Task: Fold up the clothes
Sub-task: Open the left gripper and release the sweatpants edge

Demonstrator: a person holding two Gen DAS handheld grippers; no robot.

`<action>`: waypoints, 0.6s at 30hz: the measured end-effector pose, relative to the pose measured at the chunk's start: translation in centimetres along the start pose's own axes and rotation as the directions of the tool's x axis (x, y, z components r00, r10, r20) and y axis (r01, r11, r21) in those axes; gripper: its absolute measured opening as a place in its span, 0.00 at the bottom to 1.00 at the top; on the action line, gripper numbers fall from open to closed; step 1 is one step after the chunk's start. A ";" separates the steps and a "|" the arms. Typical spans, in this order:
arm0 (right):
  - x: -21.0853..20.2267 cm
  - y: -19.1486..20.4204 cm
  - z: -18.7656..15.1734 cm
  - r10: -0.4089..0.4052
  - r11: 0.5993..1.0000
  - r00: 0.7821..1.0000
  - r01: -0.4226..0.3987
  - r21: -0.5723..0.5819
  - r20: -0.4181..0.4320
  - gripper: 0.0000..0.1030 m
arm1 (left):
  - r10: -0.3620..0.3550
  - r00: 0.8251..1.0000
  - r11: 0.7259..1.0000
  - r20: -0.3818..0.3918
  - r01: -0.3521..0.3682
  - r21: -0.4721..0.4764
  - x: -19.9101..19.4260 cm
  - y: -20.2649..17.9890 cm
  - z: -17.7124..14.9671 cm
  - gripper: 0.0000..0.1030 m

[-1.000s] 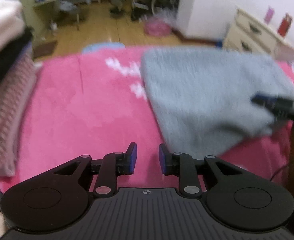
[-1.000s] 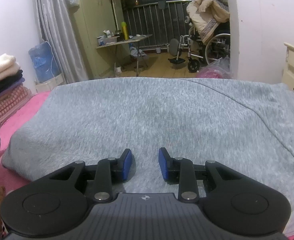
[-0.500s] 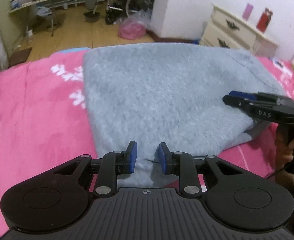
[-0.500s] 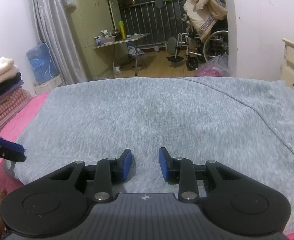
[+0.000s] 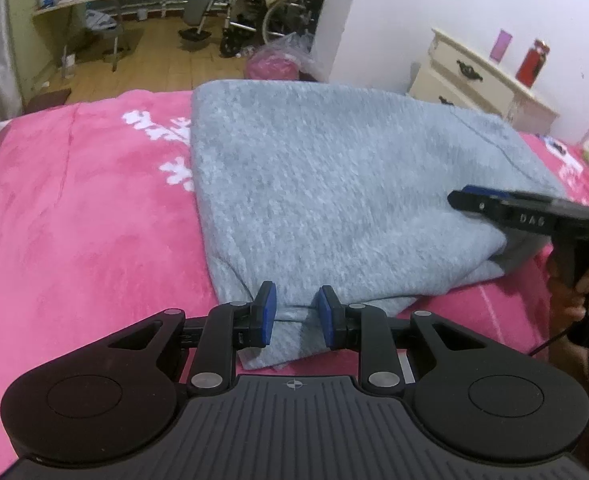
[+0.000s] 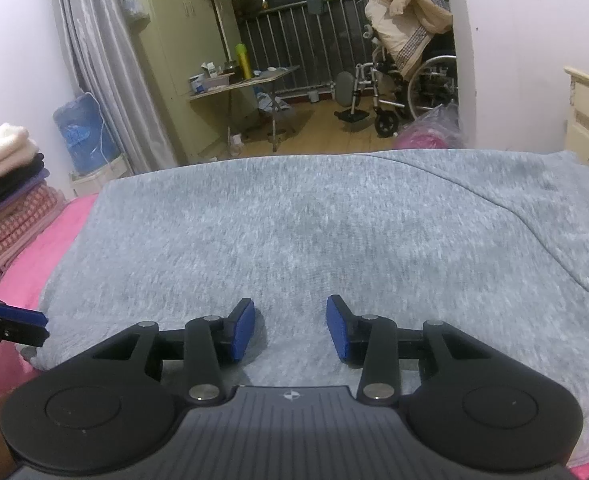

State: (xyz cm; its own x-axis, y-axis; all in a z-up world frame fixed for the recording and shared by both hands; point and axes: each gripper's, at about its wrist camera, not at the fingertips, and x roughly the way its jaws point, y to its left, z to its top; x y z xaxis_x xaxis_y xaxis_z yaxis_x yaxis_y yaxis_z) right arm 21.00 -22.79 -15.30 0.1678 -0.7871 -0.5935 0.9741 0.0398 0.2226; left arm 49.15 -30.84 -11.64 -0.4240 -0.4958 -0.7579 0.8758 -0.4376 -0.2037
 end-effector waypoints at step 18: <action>0.2 0.7 0.4 -0.029 0.999 0.999 0.027 -0.036 -0.036 0.41 | -0.077 0.996 0.996 0.034 0.075 0.050 3.1 -1.5 4.6 0.30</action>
State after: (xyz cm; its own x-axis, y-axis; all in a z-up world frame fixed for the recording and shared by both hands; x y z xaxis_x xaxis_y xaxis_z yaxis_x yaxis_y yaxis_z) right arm 21.67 -23.12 -14.97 0.1451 -0.7655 -0.6269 0.9831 0.0402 0.1785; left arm 45.48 -35.22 -10.84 -0.4977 -0.4856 -0.7187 0.8287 -0.5108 -0.2288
